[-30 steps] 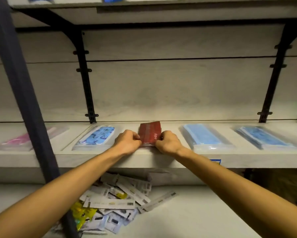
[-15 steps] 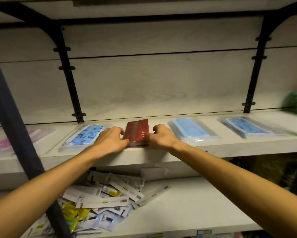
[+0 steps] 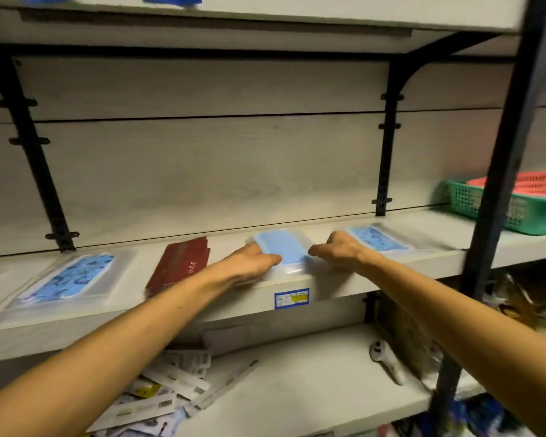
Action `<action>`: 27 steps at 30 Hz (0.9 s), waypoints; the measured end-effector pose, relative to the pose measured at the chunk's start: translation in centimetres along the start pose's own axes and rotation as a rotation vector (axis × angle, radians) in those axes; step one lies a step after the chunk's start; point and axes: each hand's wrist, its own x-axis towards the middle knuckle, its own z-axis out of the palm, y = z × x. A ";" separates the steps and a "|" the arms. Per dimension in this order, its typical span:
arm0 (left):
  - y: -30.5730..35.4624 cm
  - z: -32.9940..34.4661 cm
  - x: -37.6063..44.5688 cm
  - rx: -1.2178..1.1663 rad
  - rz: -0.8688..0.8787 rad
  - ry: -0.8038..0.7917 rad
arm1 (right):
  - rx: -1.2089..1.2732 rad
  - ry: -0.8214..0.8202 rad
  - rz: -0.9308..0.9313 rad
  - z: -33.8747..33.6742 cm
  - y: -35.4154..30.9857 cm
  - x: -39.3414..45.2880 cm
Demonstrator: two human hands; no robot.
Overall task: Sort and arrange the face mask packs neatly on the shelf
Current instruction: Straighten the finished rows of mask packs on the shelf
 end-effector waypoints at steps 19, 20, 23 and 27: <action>11.1 5.1 1.8 0.092 0.188 0.260 | 0.126 0.371 -0.145 -8.2 11.1 4.2; 12.3 6.5 2.3 0.084 0.199 0.222 | 0.069 0.363 -0.079 -8.9 12.3 4.6; 15.9 10.1 3.6 0.015 0.061 0.036 | -0.020 0.228 0.047 -10.0 15.3 5.5; 18.4 12.5 5.3 -0.143 -0.028 -0.060 | 0.020 0.055 0.073 -10.0 16.9 5.9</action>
